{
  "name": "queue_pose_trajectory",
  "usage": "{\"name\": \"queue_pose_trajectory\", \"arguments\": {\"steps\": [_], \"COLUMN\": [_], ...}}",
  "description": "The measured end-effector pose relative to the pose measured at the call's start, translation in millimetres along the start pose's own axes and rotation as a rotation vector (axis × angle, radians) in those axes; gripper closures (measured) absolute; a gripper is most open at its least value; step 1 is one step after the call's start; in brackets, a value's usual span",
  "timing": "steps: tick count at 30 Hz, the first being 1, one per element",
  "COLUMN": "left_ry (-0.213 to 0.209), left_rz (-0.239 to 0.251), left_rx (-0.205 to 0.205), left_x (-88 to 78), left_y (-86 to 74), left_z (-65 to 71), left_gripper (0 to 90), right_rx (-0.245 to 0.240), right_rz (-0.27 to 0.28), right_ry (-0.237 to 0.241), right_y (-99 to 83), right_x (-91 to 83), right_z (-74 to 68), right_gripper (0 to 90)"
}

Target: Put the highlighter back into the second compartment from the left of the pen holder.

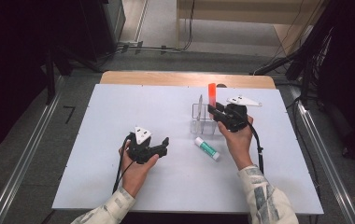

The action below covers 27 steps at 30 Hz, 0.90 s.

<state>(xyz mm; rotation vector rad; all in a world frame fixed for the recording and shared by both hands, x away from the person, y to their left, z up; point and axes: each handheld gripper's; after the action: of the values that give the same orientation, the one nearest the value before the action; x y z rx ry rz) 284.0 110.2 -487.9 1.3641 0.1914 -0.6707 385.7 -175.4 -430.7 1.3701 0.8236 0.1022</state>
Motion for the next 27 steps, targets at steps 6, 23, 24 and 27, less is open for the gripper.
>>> {"name": "queue_pose_trajectory", "arguments": {"steps": [6, 23, 24, 27], "left_ry": [-0.001, -0.005, -0.005, -0.007], "left_rz": [0.000, -0.002, -0.003, -0.004], "left_rx": [0.000, -0.004, -0.004, -0.007], "left_x": [-0.1, 0.3, 0.2, -0.1], "left_y": [-0.1, -0.5, -0.4, -0.3], "left_z": [-0.2, 0.3, 0.2, -0.1], "left_gripper": [22.4, 22.4, 22.4, 22.4], "right_rx": [-0.005, 0.018, 0.020, 0.015], "right_rz": [-0.026, -0.083, -0.084, -0.084], "right_ry": [0.002, 0.012, 0.014, 0.013], "right_y": [-4.5, -10.9, -10.8, -10.5], "right_x": [7.2, 10.7, 10.4, 9.9], "right_z": [-0.8, 2.3, 2.3, 2.3], "right_gripper": [64.0, 57.2, 57.2, 55.6]}}
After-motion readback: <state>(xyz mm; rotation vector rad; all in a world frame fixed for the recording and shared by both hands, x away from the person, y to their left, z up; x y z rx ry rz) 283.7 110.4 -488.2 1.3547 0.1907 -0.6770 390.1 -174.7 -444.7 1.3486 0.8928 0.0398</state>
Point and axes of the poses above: each handheld gripper's, and its own axes: x roughly forward along the jaws, y roughly out of its top, z roughly to its right, and after that the axes turned 7 degrees about -x, right-handed
